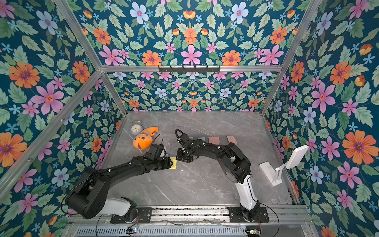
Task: Tear off pages from different memo pads
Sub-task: Adjust the memo pad at the center of the board, then move the memo pad to the center of the board.
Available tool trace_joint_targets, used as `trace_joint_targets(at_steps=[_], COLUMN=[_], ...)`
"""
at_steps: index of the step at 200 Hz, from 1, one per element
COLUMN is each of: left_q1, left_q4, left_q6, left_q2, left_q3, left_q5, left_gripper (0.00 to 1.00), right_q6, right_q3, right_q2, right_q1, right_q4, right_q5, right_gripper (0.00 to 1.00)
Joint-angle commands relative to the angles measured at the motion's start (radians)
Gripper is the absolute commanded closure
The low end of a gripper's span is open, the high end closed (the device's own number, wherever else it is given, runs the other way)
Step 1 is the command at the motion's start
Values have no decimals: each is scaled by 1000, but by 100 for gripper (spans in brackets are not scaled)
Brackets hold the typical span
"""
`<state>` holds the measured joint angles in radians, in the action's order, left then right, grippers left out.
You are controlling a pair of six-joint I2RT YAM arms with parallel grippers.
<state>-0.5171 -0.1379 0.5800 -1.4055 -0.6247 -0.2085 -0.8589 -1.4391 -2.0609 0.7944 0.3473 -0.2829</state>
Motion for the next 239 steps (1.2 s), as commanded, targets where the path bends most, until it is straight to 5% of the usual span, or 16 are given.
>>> trace_joint_targets(at_steps=[1,54,158,197,239], left_q1=[2,2,0,0,-11], left_q4=[-30,-2,77,45,72], left_q6=[15,26,52,56,64], left_q2=[15,-5,-38,27,48], left_q3=[-2,42,82,32,7], left_q5=[23,16,-40,-77,-100], left_gripper=[52,54,60,59,57], right_q6=[16,91,110,29,-246], right_q3=[-29,-163,-137,-22,340], right_q2=[-16,-116,-94,-20,183], right_q1=[2,2,6,-1,-54], right_q4=[14,69,-17,-67,-178], right_q5=[4,-57,-114,-50,35], right_gripper=[52,56,91,99,100])
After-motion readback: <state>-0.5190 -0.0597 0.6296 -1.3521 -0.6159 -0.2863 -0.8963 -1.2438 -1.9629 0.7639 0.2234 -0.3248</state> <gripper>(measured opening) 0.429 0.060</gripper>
